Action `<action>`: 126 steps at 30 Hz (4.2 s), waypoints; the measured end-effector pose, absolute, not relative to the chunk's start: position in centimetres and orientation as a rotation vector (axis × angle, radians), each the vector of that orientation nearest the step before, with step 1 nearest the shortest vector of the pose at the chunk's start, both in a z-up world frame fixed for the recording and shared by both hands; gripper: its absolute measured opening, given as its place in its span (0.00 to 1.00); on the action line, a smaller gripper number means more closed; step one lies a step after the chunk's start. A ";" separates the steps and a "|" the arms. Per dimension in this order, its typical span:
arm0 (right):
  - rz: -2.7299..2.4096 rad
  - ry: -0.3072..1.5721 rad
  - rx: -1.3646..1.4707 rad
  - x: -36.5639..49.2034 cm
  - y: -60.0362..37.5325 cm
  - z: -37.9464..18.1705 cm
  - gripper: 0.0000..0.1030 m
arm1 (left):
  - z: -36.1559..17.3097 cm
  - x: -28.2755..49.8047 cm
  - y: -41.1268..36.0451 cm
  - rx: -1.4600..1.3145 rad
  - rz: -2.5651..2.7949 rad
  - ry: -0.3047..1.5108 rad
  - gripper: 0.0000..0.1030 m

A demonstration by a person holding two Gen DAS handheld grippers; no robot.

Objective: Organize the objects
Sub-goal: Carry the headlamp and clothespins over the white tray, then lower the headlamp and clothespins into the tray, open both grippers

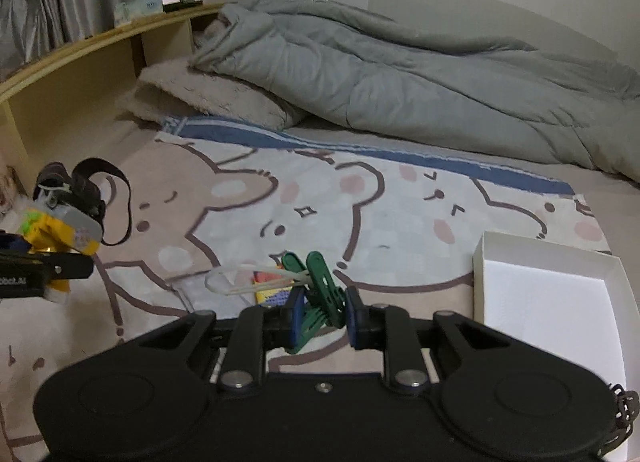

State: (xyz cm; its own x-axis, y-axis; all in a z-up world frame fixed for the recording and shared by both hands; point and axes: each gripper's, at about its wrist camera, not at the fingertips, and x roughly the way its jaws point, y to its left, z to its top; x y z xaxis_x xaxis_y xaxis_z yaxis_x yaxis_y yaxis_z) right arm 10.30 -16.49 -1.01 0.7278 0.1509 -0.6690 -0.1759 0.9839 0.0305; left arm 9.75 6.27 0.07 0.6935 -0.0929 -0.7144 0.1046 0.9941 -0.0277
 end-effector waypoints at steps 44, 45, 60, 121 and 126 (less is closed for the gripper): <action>-0.038 0.594 0.093 10.6 -29.5 2.8 0.21 | 2.6 12.7 -5.8 -0.027 -0.192 0.702 0.43; -0.045 0.593 0.099 10.6 -30.0 2.7 0.22 | 2.5 12.8 -6.6 -0.029 -0.203 0.702 0.43; -0.186 0.628 0.154 9.9 -40.0 -0.4 0.22 | -0.4 14.2 -19.0 -0.004 -0.361 0.732 0.43; -0.344 0.952 0.215 12.1 -50.2 -11.5 0.26 | -11.3 17.1 -32.2 0.016 -0.573 0.972 0.56; -0.341 0.952 0.231 11.6 -49.7 -10.7 0.27 | -9.8 16.2 -31.6 0.055 -0.561 0.949 0.56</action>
